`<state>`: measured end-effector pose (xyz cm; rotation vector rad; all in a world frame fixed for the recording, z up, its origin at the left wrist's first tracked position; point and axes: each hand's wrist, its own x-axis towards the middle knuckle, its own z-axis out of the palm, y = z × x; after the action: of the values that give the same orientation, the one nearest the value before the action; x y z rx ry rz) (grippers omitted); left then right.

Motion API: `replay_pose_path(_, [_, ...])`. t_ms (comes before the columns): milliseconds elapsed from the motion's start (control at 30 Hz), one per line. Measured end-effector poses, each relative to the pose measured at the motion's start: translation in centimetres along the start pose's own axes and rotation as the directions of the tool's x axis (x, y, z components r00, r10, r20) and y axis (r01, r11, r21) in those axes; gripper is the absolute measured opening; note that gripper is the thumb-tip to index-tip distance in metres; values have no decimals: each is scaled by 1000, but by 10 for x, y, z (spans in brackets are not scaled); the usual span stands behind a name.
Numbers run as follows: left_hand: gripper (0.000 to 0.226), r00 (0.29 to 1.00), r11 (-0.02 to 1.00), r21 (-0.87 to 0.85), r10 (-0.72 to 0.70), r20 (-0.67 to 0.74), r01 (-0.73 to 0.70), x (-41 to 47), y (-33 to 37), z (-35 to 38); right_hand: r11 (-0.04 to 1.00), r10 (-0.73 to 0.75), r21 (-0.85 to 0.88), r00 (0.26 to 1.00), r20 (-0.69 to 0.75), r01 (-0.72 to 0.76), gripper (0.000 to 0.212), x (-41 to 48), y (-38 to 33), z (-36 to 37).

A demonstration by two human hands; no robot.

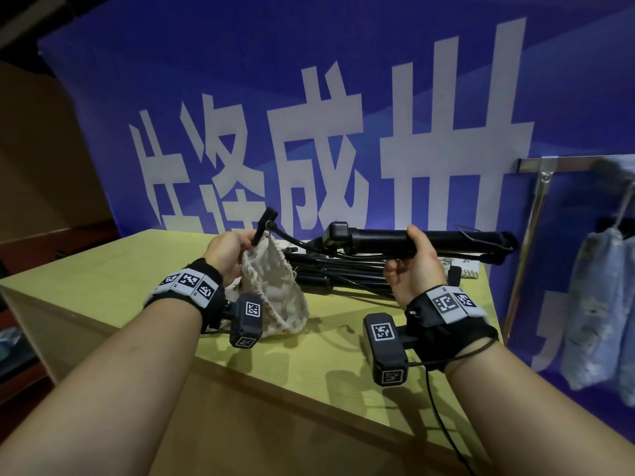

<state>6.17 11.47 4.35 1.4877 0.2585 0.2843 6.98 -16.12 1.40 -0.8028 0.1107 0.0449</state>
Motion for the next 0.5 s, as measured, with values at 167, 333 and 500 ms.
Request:
replay_pose_path(167, [49,1000,1000,-16,0,-12,-1,4,1,-1,1000,3,7,1000,-1,-3,27,0,0,-2])
replay_pose_path(333, [45,1000,999,-46,7,-29,-8,3,4,0,999,32,-11,999,0,-32,25,0,6,-3])
replay_pose_path(500, [44,999,999,-41,11,-37,-13,1,6,0,997,54,-51,998,-37,-56,25,2,14,-4])
